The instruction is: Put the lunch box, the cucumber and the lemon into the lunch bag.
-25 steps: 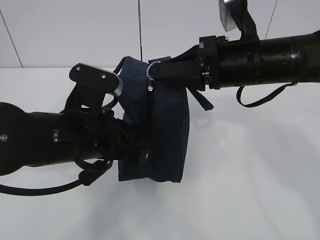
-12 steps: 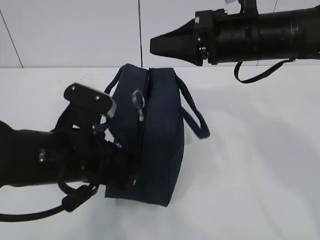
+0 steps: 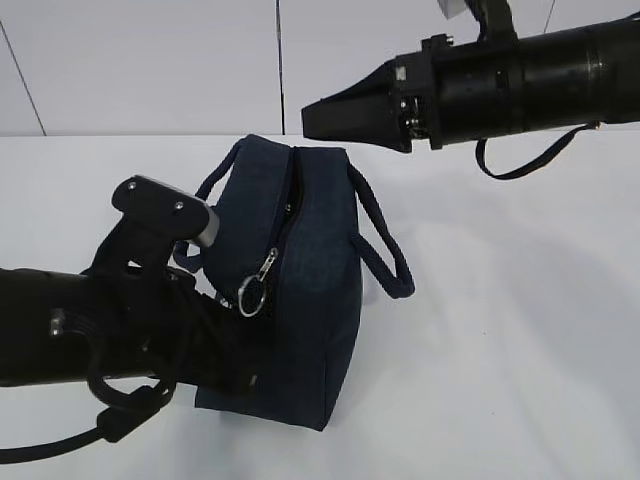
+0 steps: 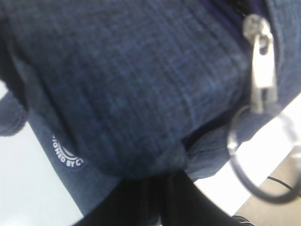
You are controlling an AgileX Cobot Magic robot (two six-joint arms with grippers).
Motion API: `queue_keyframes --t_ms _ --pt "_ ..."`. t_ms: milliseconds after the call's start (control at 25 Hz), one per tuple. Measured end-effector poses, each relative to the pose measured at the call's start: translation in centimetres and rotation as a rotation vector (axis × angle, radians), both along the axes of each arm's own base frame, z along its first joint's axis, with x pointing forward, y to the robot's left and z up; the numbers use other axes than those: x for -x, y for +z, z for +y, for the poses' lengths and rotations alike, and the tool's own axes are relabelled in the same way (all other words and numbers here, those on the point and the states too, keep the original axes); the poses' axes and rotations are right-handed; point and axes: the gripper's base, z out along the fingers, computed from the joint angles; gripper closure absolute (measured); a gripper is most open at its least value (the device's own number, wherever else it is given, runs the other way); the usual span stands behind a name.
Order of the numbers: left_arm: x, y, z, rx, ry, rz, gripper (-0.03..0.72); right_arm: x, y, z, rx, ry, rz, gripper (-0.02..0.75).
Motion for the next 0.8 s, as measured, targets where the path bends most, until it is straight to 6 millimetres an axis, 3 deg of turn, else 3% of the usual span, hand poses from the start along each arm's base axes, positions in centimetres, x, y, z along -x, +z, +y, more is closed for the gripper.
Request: queue_keyframes --t_ms 320,560,680,800 --pt "0.0 0.0 0.1 -0.001 0.002 0.004 0.687 2.0 -0.2 -0.5 0.172 0.182 -0.118 0.731" --pt "0.0 0.0 0.1 -0.002 0.002 0.005 0.685 4.2 1.5 -1.4 0.26 0.217 -0.178 0.731" --pt "0.0 0.0 0.1 -0.003 0.001 0.007 0.655 5.3 2.2 -2.0 0.279 0.156 -0.195 0.731" --pt "0.1 -0.2 0.1 -0.009 -0.009 0.026 0.574 6.4 2.6 -2.5 0.292 0.103 -0.219 0.731"
